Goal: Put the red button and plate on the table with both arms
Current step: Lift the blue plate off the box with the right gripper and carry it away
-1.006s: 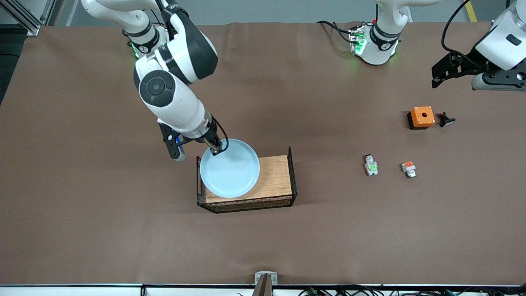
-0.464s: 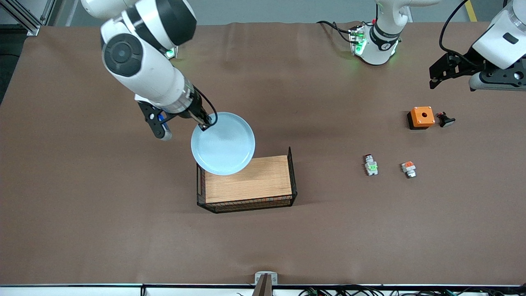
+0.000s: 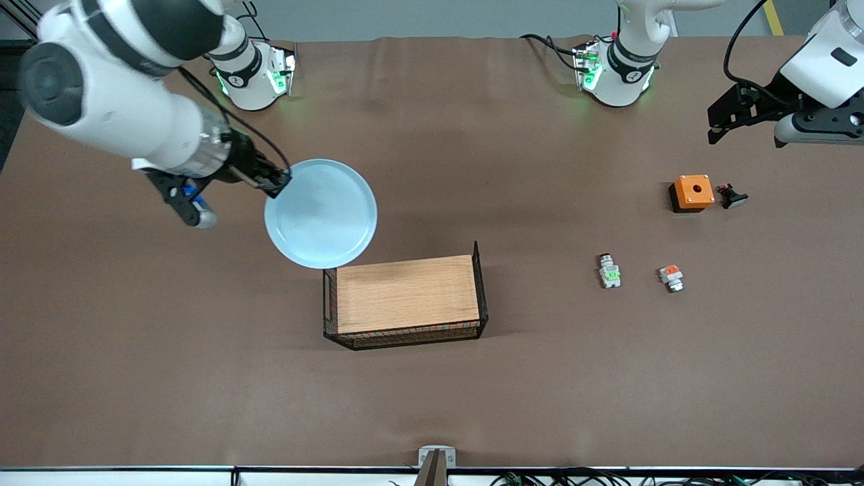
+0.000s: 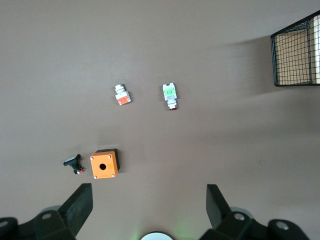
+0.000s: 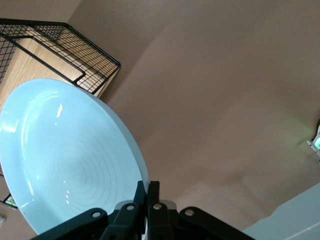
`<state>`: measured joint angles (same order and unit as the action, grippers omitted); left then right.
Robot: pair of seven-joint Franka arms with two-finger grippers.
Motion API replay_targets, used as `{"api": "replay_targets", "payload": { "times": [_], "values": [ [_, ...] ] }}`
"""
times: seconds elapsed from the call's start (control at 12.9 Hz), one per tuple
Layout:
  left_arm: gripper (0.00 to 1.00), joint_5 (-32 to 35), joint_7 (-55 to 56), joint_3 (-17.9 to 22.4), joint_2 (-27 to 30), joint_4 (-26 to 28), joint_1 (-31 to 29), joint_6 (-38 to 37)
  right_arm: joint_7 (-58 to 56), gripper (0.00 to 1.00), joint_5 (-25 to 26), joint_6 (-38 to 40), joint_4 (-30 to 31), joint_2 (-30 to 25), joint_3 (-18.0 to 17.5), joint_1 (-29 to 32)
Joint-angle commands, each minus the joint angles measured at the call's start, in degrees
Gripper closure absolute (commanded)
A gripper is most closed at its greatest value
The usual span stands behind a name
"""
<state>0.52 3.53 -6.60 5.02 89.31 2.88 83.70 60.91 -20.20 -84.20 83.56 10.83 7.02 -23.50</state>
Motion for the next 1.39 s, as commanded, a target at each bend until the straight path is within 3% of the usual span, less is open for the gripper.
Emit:
{"api": "replay_targets", "payload": {
  "times": [0.0,0.77,0.93,1.32],
  "values": [
    [0.00,0.19,0.42,-0.08,1.22,0.95,-0.06,0.68,-12.61,1.00,-3.61,3.59,0.73,-0.90,-0.78,7.13],
    [0.00,0.98,-2.99,-0.34,1.31,1.39,0.20,0.15,-49.19,0.99,-2.21,5.54,1.34,2.70,-0.69,22.43],
    [0.00,0.98,-5.55,-0.43,1.31,1.39,-0.24,-0.55,-56.83,0.99,0.50,2.74,1.34,4.72,-0.69,23.67],
    [0.00,0.98,-1.25,-0.52,1.31,1.13,0.11,-0.38,-73.88,0.99,0.96,-3.94,1.43,11.75,-0.69,29.46]
  ]
}}
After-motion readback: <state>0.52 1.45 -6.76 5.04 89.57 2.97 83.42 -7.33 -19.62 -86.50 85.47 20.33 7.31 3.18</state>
